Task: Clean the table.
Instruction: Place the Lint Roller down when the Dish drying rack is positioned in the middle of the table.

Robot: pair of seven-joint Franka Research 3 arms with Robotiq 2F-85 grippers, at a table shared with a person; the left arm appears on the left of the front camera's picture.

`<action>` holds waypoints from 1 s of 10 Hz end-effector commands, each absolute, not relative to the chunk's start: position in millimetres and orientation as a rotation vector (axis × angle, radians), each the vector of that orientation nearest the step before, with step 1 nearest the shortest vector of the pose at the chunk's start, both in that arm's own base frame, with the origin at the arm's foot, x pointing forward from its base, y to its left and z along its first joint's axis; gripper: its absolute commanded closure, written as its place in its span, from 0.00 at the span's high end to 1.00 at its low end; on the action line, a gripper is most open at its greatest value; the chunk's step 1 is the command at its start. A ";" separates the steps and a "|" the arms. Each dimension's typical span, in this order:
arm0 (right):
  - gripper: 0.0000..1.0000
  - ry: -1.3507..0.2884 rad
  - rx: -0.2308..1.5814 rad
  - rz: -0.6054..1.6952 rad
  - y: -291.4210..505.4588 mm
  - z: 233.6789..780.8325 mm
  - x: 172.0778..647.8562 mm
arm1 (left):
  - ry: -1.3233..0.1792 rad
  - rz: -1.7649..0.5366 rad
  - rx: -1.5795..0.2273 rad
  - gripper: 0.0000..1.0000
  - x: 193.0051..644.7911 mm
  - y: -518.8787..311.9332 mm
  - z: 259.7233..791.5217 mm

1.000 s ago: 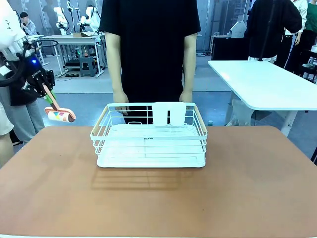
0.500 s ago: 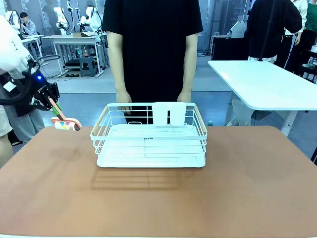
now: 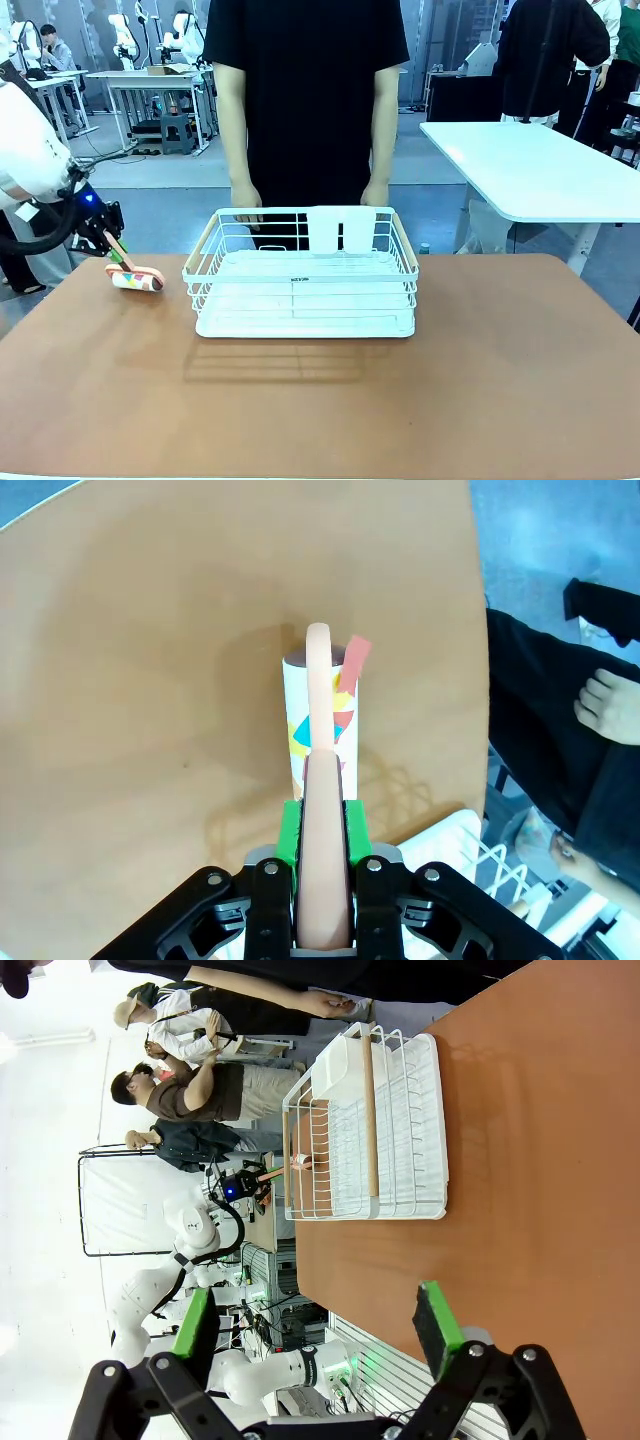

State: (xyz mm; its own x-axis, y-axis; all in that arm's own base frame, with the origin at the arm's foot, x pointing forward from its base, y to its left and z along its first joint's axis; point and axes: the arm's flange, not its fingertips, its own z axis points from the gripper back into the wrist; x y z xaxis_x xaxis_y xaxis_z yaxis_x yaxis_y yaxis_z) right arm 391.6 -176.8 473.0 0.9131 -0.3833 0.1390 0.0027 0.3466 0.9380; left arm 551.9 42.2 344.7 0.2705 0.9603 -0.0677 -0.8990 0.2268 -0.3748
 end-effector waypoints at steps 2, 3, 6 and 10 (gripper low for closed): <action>1.00 -0.368 1.207 -0.246 -176.3 475.2 390.9 | -0.223 1.313 -0.374 0.21 545.6 39.8 337.4; 1.00 -0.368 1.207 -0.246 -176.3 475.2 390.9 | -0.229 1.314 -0.372 0.21 543.4 39.4 337.4; 1.00 -0.368 1.207 -0.246 -176.3 475.2 390.9 | -0.245 1.327 -0.374 0.47 528.4 32.8 341.7; 1.00 -0.368 1.207 -0.246 -176.3 475.2 390.9 | -0.235 1.323 -0.386 0.87 495.6 35.3 355.0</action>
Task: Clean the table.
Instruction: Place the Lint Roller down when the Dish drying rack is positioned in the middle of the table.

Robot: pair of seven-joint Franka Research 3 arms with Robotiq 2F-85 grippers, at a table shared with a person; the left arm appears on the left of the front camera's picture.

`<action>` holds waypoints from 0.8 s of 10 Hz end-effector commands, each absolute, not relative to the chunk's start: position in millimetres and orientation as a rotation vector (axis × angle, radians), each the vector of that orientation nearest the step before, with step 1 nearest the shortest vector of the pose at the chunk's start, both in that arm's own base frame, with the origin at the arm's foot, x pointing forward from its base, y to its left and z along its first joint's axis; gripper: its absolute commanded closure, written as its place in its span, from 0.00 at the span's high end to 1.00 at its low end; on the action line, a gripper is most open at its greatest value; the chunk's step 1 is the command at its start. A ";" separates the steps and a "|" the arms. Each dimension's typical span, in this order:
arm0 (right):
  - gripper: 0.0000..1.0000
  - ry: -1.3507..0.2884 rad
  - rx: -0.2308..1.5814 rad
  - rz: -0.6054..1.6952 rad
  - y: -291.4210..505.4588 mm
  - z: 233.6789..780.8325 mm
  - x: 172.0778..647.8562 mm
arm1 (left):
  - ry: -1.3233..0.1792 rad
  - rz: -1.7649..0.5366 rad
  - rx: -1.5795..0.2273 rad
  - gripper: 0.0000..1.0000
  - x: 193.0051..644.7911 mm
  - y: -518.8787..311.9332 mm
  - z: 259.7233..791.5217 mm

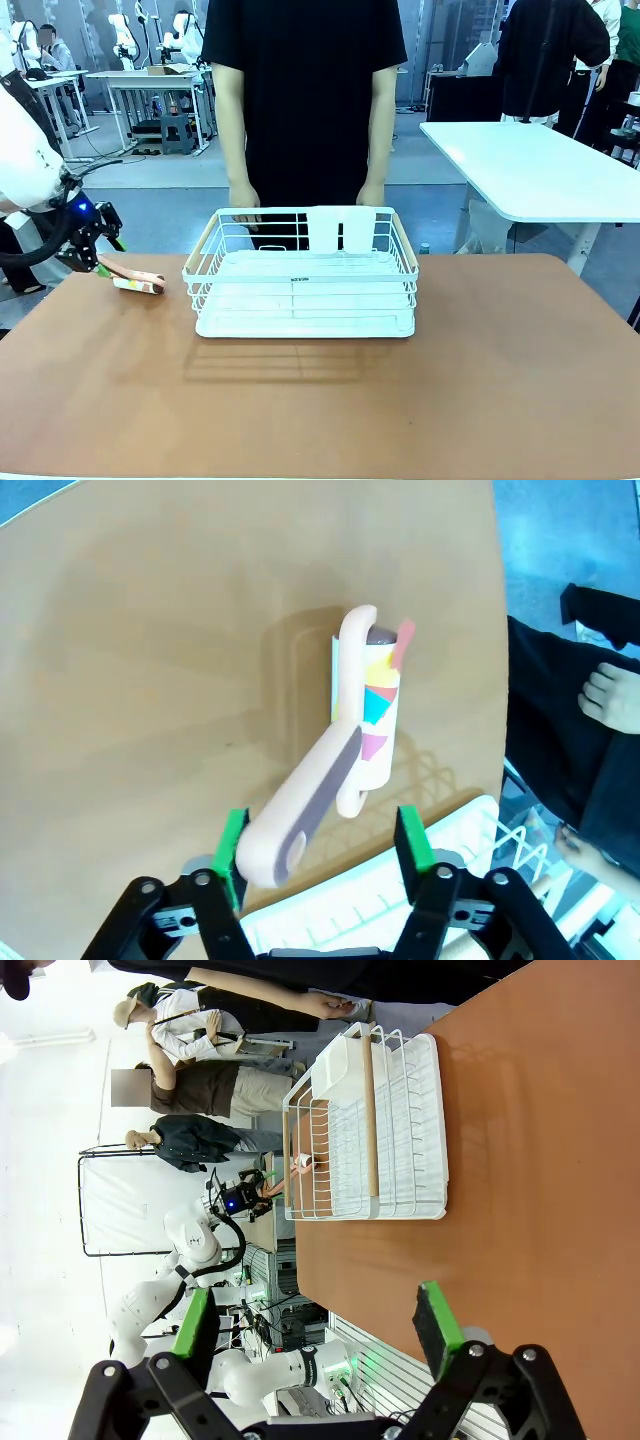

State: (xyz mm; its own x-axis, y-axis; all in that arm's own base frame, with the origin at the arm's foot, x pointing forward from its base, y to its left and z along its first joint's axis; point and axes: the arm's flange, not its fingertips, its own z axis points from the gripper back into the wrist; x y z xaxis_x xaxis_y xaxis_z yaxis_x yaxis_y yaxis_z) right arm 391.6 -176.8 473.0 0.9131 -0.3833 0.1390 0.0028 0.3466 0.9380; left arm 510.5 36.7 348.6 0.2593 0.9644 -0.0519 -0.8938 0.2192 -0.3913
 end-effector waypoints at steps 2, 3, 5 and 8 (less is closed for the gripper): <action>1.00 -0.368 1.207 -0.246 -176.3 475.2 390.9 | -0.207 1.348 -0.325 1.00 483.0 38.3 360.8; 1.00 -0.368 1.207 -0.246 -176.3 475.2 390.9 | -0.213 1.352 -0.338 1.00 481.7 38.0 366.8; 1.00 -0.368 1.207 -0.246 -176.3 475.2 390.9 | -0.201 1.355 -0.341 1.00 481.3 37.3 373.2; 1.00 -0.368 1.207 -0.246 -176.3 475.2 390.9 | -0.218 1.341 -0.364 1.00 484.7 41.5 364.3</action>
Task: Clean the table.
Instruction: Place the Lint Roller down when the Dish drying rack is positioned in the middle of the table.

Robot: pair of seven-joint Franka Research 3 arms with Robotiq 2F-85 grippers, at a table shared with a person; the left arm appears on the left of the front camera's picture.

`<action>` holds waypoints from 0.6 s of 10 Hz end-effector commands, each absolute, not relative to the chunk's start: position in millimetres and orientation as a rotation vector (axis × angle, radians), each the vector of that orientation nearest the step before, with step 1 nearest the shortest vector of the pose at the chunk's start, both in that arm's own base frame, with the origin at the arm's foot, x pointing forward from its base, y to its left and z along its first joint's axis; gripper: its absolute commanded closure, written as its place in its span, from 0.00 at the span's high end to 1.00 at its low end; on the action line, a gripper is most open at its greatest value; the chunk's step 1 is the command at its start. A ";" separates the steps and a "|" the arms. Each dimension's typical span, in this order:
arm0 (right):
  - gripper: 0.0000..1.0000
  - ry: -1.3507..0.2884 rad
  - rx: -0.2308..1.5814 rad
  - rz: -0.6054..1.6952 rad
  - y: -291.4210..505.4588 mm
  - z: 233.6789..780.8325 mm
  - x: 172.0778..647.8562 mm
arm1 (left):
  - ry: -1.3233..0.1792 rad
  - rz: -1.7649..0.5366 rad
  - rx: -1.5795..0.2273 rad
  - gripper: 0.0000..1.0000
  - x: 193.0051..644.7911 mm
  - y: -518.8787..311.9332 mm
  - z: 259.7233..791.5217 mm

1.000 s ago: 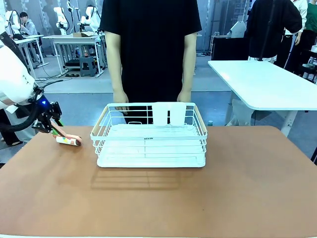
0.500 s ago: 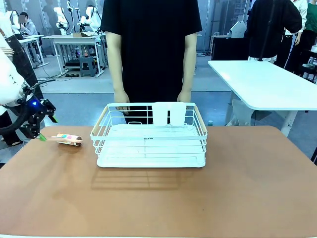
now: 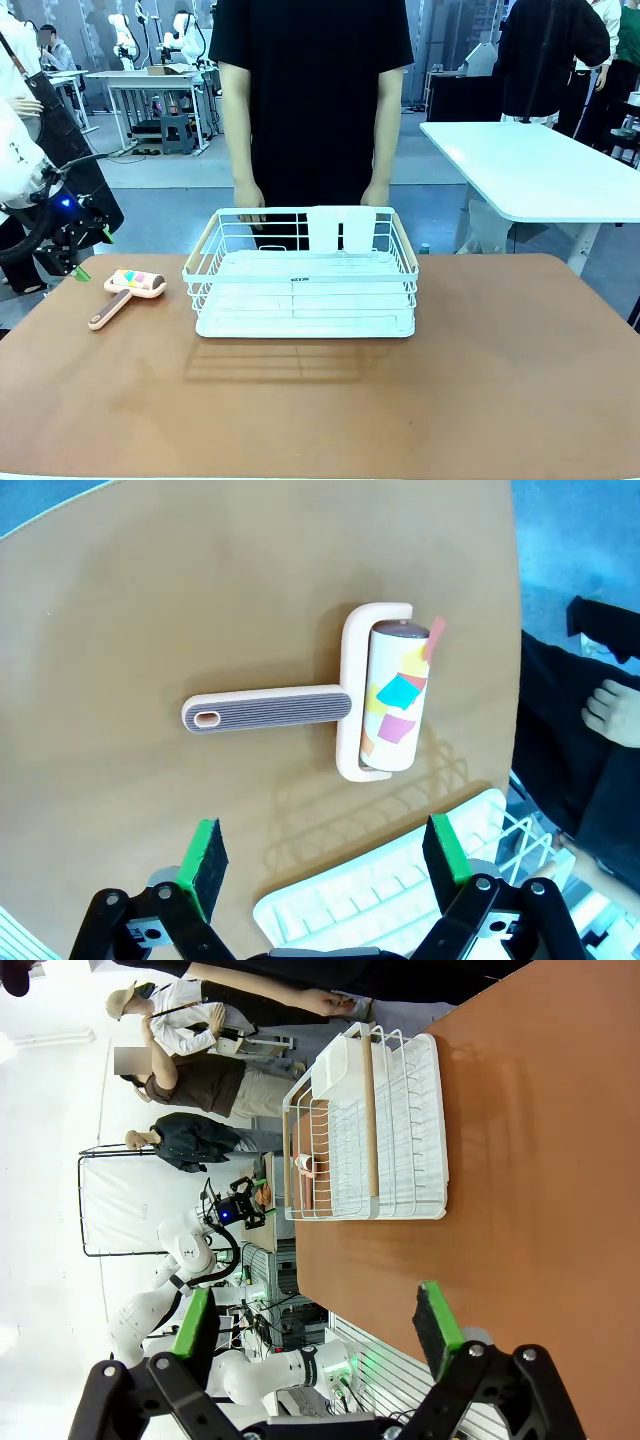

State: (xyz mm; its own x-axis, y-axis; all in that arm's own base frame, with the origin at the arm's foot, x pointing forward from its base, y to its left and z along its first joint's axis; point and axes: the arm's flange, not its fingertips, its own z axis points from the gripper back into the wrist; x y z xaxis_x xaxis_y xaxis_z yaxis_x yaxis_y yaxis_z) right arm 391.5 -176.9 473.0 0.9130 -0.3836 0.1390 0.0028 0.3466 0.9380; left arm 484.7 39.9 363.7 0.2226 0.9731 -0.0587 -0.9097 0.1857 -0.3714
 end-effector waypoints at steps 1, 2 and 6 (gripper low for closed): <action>1.00 -0.368 1.207 -0.246 -176.3 475.2 390.9 | -0.218 1.341 -0.364 1.00 484.7 41.5 364.3; 1.00 -0.368 1.207 -0.246 -176.3 475.2 390.9 | -0.218 1.341 -0.364 1.00 484.7 41.5 364.3; 1.00 -0.368 1.207 -0.246 -176.3 475.2 390.9 | -0.218 1.341 -0.364 1.00 484.7 41.5 364.3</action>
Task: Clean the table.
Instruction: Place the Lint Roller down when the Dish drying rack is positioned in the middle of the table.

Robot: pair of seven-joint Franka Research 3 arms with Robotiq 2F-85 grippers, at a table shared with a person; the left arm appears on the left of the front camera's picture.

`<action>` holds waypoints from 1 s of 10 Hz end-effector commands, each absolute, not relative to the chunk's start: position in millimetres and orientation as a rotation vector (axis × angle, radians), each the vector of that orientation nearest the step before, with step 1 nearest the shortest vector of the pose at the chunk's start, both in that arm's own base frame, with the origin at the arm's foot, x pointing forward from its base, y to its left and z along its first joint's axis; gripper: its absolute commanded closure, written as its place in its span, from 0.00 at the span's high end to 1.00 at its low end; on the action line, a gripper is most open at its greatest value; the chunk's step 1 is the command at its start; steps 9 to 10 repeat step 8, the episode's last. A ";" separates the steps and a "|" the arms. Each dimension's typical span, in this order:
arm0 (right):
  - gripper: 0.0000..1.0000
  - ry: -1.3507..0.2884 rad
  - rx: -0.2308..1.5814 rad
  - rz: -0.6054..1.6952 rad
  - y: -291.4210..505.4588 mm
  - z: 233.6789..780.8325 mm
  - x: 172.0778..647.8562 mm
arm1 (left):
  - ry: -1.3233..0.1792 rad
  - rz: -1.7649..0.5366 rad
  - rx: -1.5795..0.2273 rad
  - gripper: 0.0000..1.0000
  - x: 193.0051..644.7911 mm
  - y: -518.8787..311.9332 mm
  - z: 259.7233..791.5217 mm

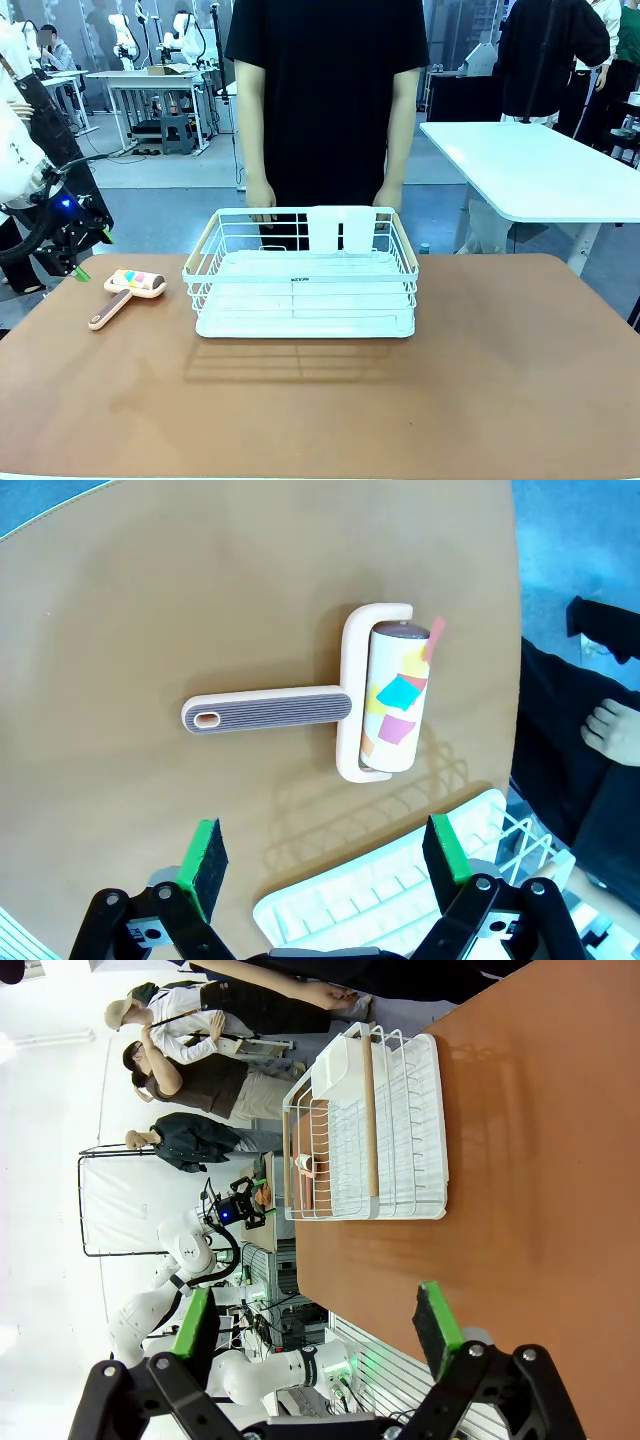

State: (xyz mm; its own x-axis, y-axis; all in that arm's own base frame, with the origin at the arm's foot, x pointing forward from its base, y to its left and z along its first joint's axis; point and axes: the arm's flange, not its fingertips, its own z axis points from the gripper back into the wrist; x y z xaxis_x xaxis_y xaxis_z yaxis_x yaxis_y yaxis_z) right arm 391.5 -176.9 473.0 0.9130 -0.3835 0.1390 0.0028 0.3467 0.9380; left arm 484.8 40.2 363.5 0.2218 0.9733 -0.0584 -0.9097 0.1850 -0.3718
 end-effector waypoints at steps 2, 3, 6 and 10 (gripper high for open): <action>1.00 -0.368 1.207 -0.246 -176.3 475.2 390.9 | -0.218 1.341 -0.364 1.00 484.7 41.5 364.3; 1.00 -0.368 1.207 -0.246 -176.3 475.2 390.9 | -0.218 1.341 -0.364 1.00 484.7 41.5 364.3; 1.00 -0.368 1.207 -0.246 -176.3 475.2 390.9 | -0.218 1.341 -0.364 1.00 484.7 41.5 364.3; 1.00 -0.368 1.207 -0.246 -176.3 475.2 390.9 | -0.218 1.341 -0.364 1.00 484.7 41.5 364.3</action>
